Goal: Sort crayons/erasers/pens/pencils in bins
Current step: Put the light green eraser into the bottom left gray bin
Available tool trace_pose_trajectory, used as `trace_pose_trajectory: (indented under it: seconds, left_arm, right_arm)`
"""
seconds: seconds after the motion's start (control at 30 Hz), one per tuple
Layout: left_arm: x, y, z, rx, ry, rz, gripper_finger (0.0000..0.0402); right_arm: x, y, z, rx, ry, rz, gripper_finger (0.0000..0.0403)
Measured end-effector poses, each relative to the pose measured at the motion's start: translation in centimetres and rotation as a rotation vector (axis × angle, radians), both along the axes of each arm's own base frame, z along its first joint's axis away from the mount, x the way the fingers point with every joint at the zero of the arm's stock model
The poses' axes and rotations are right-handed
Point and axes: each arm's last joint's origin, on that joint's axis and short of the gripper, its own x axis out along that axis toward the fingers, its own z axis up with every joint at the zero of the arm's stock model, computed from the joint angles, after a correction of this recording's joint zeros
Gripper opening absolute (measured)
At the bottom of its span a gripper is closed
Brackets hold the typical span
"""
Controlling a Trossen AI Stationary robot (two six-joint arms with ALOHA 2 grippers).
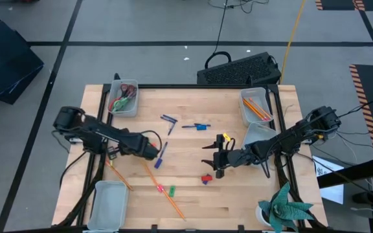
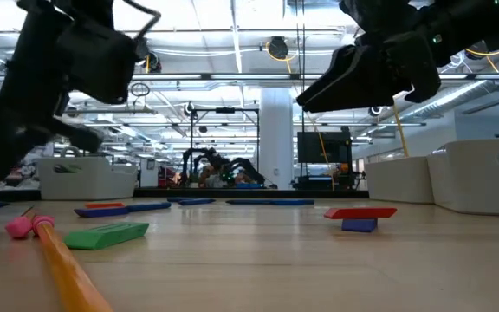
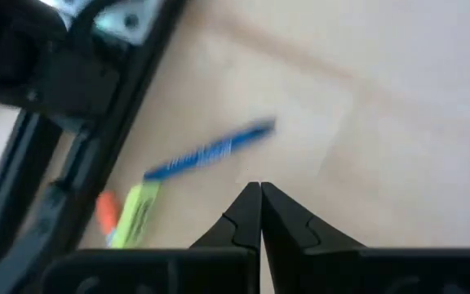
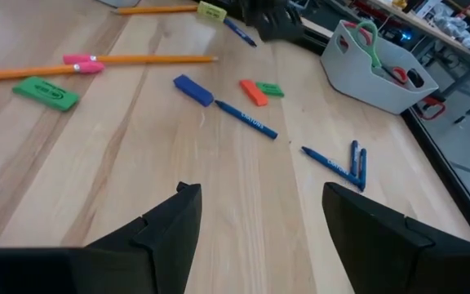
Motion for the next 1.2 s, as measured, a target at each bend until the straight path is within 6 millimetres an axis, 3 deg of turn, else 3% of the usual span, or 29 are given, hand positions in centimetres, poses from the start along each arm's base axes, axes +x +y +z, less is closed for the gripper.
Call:
trace_pose_trajectory:
  seconds: [0.13,0.27,0.47,0.63,0.77,0.93,1.2]
  left_arm:
    - [-0.9,-0.7,0.7,-0.102,0.006,-0.096,0.0012]
    - [-2.1,-1.8,0.2,-0.249,0.058,-0.091,0.0025]
    - [-3.7,-2.8,-0.9,-0.322,0.076,-0.142,0.0101]
    - [-6.1,-2.9,-1.8,-0.313,0.038,-0.173,0.0170]
    - [-7.9,-2.7,-2.2,-0.257,-0.026,-0.170,0.0202]
    - [-8.3,-3.4,-2.0,-0.199,-0.113,-0.211,0.0209]
    - [-8.4,-3.5,-3.2,-0.165,-0.203,-0.177,0.0172]
  right_arm:
    - [-0.1,-0.1,-0.3,-0.007,0.030,-0.002,0.0247]
    - [-0.2,-0.1,-0.4,-0.012,0.047,-0.003,0.0247]
    - [-0.6,-0.2,-1.0,-0.016,0.065,-0.005,0.0247]
    - [-1.0,-0.4,-1.5,0.001,0.078,-0.016,0.0247]
    - [-1.2,-0.5,-1.9,0.007,0.087,-0.022,0.0247]
    - [-1.2,-0.5,-1.9,0.009,0.082,-0.022,0.0247]
    - [-1.0,-0.4,-1.4,0.029,0.030,-0.021,0.0247]
